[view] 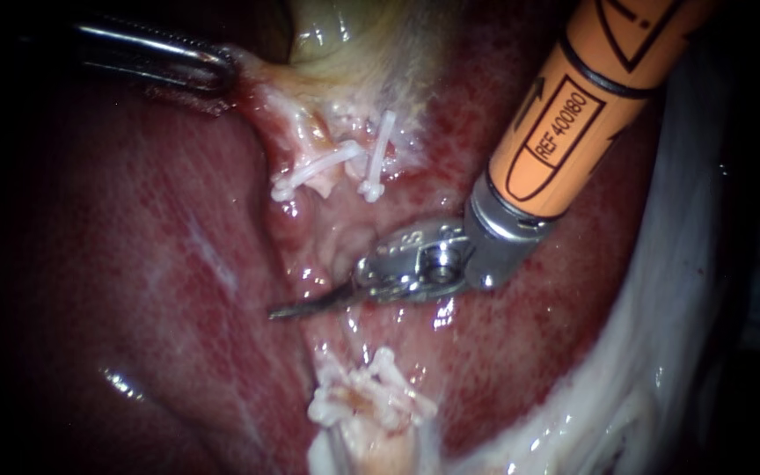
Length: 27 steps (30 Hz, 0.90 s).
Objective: Go back from the cut right tube
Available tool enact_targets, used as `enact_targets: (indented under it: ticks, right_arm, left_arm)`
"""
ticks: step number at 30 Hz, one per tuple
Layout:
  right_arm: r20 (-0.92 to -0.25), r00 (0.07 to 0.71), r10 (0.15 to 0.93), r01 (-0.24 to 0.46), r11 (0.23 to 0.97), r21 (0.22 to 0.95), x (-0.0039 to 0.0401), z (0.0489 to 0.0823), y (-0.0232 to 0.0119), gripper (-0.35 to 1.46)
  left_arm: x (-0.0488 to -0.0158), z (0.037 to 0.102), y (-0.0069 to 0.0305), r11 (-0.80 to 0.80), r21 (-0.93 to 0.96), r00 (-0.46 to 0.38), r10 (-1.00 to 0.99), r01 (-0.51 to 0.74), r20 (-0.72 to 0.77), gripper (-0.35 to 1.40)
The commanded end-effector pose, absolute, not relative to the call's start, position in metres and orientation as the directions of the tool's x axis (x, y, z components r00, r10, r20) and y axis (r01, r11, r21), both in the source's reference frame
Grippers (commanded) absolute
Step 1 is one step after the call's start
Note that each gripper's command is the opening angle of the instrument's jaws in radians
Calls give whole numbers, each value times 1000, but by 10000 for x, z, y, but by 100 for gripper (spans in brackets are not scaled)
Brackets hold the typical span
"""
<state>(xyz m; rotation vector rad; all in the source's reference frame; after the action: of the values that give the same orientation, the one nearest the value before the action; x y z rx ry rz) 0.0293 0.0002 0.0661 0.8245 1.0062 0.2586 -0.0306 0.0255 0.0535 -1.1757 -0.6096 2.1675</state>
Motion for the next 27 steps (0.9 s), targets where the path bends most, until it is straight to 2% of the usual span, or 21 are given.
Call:
enact_targets:
  ticks: [1,2,3,4,5,6,9,16,18,21,27]
  right_arm:
    - [-630,537,561,156,668,728,293,661,2,-35]
    - [-624,533,572,151,661,735,293,660,2,10]
    - [-626,526,575,154,660,736,293,660,1,72]
    - [-630,515,581,151,662,734,294,659,1,103]
    - [-621,506,599,136,656,743,295,659,1,124]
    - [-628,486,608,127,662,739,296,659,1,136]
    - [-635,463,618,132,661,739,296,658,1,143]
    - [-636,463,617,135,661,739,285,656,0,144]
    - [-638,459,619,109,673,731,274,651,0,144]
    - [-641,443,627,35,702,711,251,639,3,144]
    - [-729,453,513,-16,822,569,195,612,17,144]
  left_arm:
    - [-306,535,255,-719,-636,-434,685,-280,-585,-35]
    - [-306,535,255,-719,-636,-434,685,-280,-585,-35]
    - [-306,535,255,-719,-636,-434,685,-279,-585,-35]
    - [-306,535,255,-719,-636,-434,685,-279,-585,-35]
    - [-306,535,255,-719,-636,-434,685,-279,-585,-35]
    - [-306,535,255,-719,-636,-434,685,-279,-585,-35]
    - [-306,535,255,-719,-636,-434,685,-279,-585,-35]
    - [-305,535,255,-720,-636,-434,685,-279,-585,-35]
    - [-305,535,255,-720,-636,-434,685,-279,-585,-35]
    - [-305,535,254,-720,-636,-434,685,-279,-585,-35]
    - [-305,535,255,-720,-636,-434,685,-279,-585,-35]
